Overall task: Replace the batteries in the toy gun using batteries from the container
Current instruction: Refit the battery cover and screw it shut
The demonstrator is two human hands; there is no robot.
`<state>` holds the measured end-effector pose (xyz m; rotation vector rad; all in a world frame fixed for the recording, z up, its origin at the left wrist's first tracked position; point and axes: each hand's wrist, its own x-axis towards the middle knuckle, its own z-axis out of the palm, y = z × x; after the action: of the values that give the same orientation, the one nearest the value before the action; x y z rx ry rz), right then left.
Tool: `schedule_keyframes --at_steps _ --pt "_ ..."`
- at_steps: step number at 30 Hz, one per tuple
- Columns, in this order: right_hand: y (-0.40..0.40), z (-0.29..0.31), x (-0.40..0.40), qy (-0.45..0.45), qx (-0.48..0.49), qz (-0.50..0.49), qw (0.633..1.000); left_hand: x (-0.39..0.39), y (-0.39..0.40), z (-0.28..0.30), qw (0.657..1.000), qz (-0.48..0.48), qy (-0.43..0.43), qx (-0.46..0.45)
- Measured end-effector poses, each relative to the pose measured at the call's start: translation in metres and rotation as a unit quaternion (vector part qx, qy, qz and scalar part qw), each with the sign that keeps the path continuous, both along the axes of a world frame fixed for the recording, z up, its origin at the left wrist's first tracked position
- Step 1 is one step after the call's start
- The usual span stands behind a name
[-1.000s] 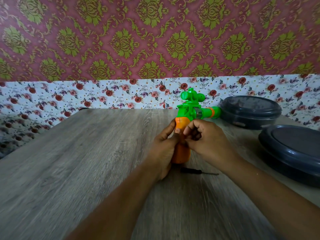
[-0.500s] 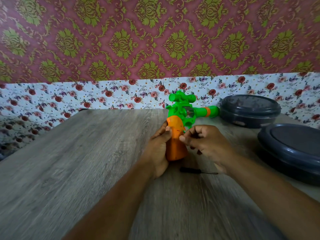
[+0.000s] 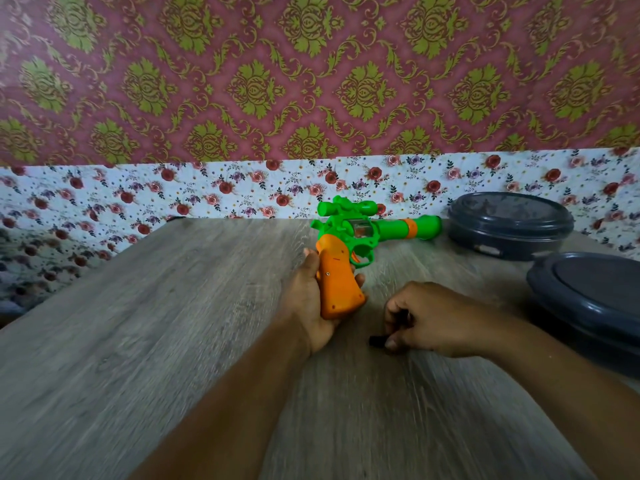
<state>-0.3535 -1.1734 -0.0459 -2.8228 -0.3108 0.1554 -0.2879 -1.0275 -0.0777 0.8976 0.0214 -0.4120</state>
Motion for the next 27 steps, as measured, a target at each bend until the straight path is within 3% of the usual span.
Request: schedule_keyframes --at_steps 3,6,10,13,15,21,27 --pt "0.002 0.000 0.001 -0.084 0.069 -0.009 0.994 0.001 -0.002 -0.002 1.000 0.006 0.000 0.002" --pt "0.003 0.005 0.002 -0.123 0.269 -0.053 0.954 0.004 -0.002 -0.004 0.999 0.016 -0.019 0.028" --pt "0.008 0.007 0.000 -0.045 0.571 -0.110 0.812 0.008 -0.003 -0.008 0.998 0.017 -0.023 0.051" --pt "0.011 0.003 0.000 -0.010 0.685 -0.109 0.720 0.009 -0.004 -0.007 0.998 0.013 -0.035 0.059" --pt "0.013 0.000 0.002 -0.005 0.716 -0.098 0.691 0.009 -0.005 -0.007 0.997 0.008 -0.051 0.064" --pt "0.015 -0.005 0.005 -0.094 0.624 -0.089 0.771 0.011 -0.005 -0.009 0.992 0.006 -0.079 0.100" --pt "0.014 -0.004 0.003 -0.104 0.640 -0.064 0.759 0.013 -0.005 -0.010 0.990 0.003 -0.091 0.104"
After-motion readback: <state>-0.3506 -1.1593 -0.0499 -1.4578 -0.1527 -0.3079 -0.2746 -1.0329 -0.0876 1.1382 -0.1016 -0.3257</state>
